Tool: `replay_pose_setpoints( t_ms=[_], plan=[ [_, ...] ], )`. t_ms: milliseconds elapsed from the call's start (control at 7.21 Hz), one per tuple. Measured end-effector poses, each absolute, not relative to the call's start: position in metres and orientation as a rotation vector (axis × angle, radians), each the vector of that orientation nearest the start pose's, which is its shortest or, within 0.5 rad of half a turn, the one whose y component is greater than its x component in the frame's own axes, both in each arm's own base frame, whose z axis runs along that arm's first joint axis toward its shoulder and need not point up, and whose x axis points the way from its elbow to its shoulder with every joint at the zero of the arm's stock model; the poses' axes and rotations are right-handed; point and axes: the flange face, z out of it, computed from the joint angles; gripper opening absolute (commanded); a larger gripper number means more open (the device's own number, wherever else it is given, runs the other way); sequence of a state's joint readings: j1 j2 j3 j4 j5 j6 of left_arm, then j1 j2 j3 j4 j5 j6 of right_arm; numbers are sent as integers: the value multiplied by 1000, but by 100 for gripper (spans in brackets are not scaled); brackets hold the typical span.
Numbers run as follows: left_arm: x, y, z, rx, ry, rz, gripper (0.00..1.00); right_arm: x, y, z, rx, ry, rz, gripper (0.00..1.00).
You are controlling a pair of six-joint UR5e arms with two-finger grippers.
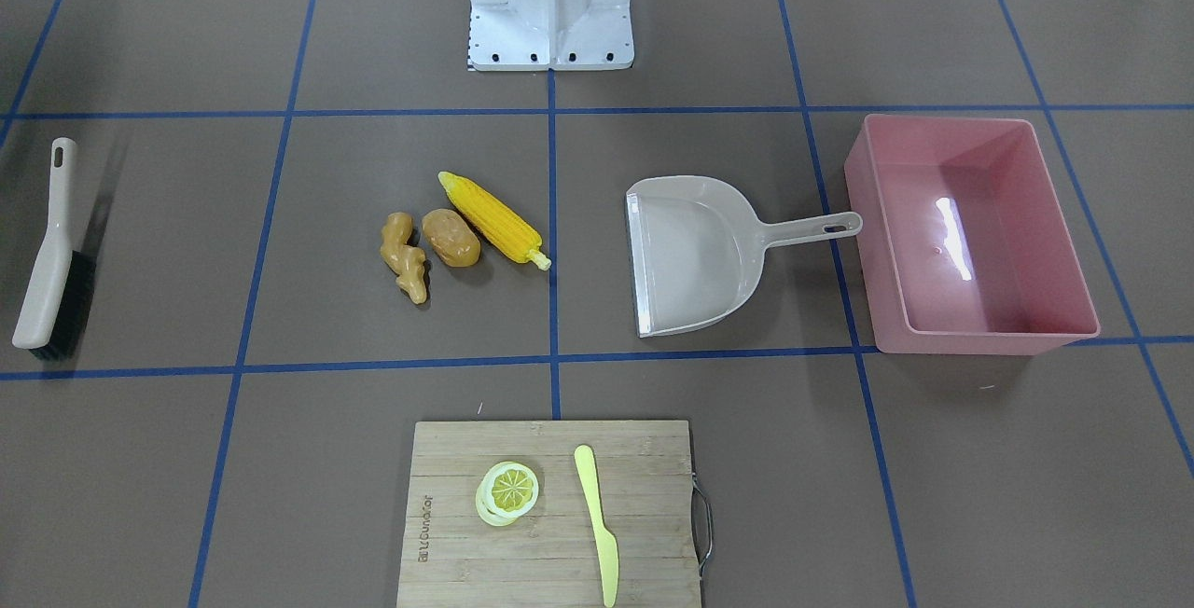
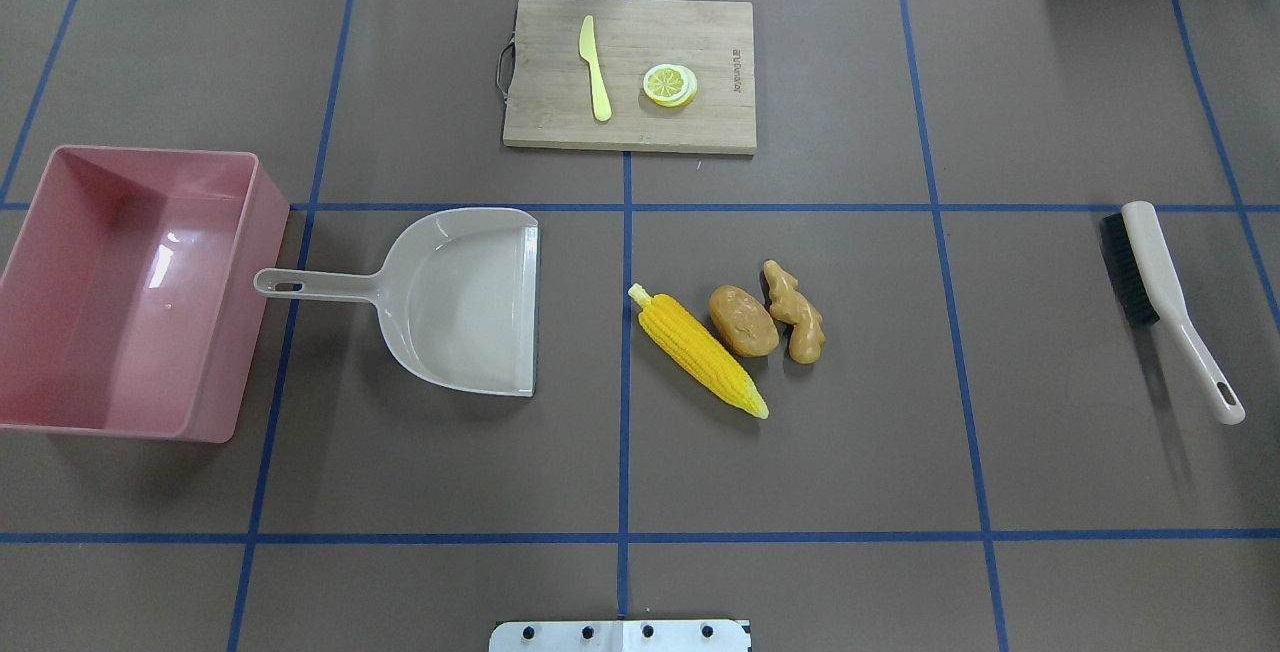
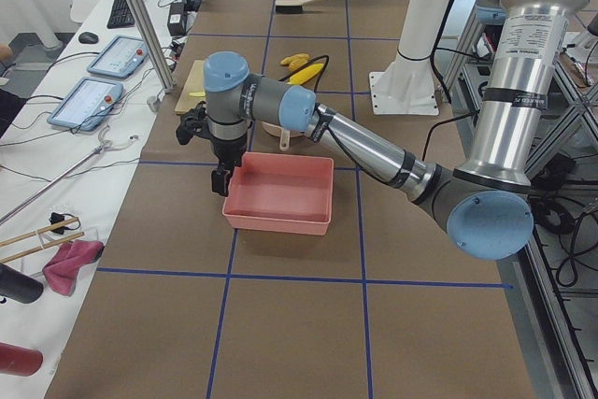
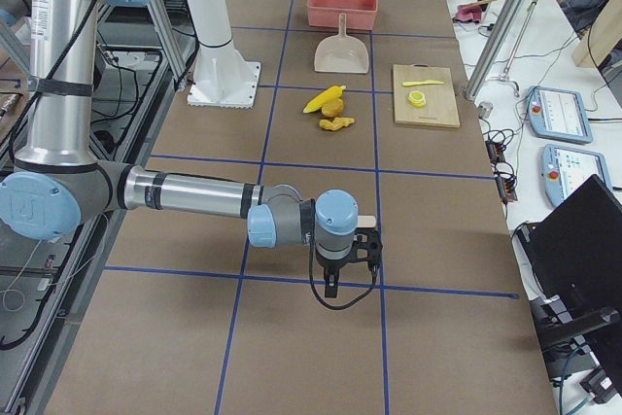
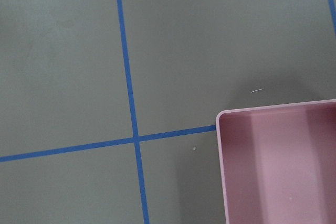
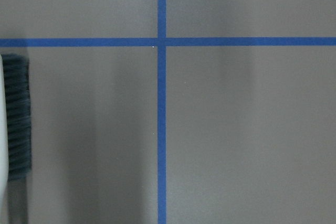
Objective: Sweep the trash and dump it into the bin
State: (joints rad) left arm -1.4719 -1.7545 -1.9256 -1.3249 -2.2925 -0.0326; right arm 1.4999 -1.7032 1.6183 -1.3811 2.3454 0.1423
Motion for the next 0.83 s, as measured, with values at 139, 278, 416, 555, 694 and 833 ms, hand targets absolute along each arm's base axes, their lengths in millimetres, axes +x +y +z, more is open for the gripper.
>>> replay_pose_setpoints(
  t_ms=[139, 278, 416, 555, 694, 833],
  plan=[
    [23, -526, 394, 258, 756, 258, 98, 30, -446, 667, 20, -786, 47, 100],
    [59, -512, 372, 273, 772, 345, 98, 25, -442, 650, 29, -788, 57, 100],
    [86, -503, 359, 281, 783, 414, 98, 10, -436, 632, 24, -787, 68, 100],
    [110, -498, 350, 299, 782, 483, 98, -16, -433, 613, 6, -783, 79, 100],
    [134, -495, 339, 344, 753, 566, 98, -47, -431, 595, -17, -772, 89, 100],
    [157, -495, 326, 402, 709, 652, 98, -77, -427, 581, -41, -767, 92, 100]
  ],
)
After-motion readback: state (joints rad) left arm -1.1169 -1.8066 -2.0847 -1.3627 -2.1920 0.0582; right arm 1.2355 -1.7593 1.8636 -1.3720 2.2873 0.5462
